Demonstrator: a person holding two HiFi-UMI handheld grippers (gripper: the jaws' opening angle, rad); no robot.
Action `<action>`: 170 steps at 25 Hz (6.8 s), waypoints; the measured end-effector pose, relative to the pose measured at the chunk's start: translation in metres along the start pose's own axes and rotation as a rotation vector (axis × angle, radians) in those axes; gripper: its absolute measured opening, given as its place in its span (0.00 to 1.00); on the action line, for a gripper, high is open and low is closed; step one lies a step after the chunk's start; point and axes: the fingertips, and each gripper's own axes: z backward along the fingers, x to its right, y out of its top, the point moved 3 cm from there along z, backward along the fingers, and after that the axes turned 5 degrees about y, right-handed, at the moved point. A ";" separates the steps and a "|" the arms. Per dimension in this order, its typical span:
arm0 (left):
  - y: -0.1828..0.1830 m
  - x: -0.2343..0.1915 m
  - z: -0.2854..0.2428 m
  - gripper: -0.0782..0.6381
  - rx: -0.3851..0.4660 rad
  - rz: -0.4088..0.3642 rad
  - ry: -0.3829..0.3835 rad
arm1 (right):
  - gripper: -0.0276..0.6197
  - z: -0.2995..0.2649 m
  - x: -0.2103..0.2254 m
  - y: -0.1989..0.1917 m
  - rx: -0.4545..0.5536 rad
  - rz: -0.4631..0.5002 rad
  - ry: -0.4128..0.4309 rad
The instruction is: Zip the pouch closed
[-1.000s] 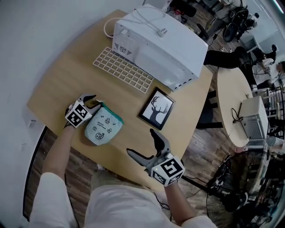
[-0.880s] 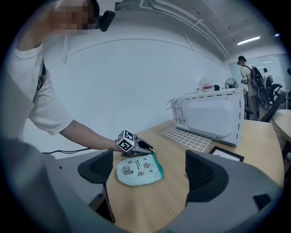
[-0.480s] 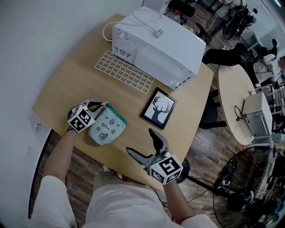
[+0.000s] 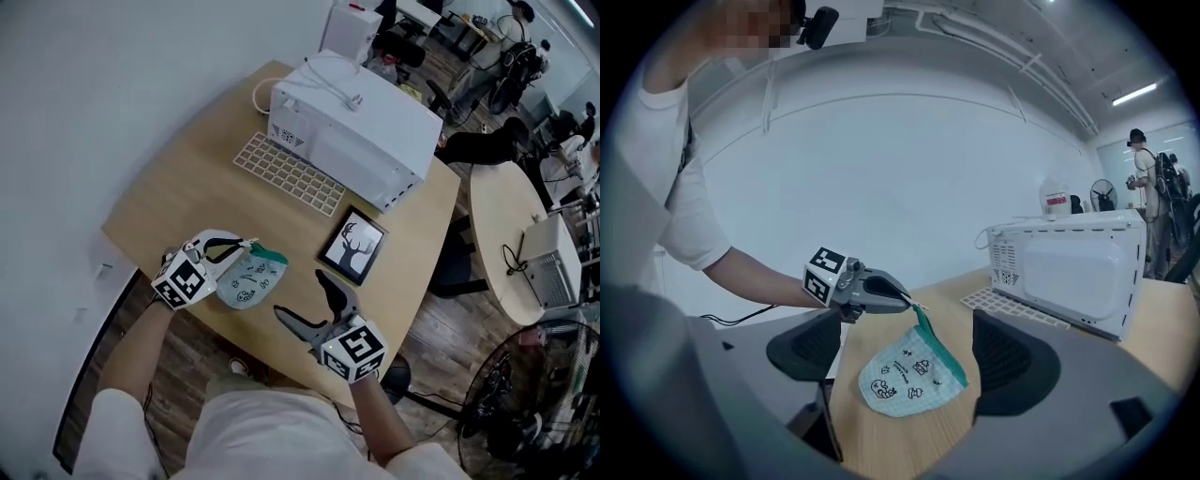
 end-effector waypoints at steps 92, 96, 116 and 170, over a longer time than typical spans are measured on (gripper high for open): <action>0.138 0.098 0.167 0.13 0.364 -0.154 0.228 | 0.05 -0.011 -0.119 0.062 -0.261 1.336 0.194; 0.142 0.094 0.170 0.13 0.399 -0.098 0.240 | 0.05 -0.006 -0.108 0.058 -0.277 1.306 0.166; 0.137 0.093 0.174 0.13 0.398 -0.055 0.270 | 0.05 0.009 -0.073 0.041 -0.338 1.226 0.079; 0.071 0.032 0.219 0.13 0.305 0.189 0.458 | 0.05 -0.049 -0.063 0.048 -0.459 1.213 0.047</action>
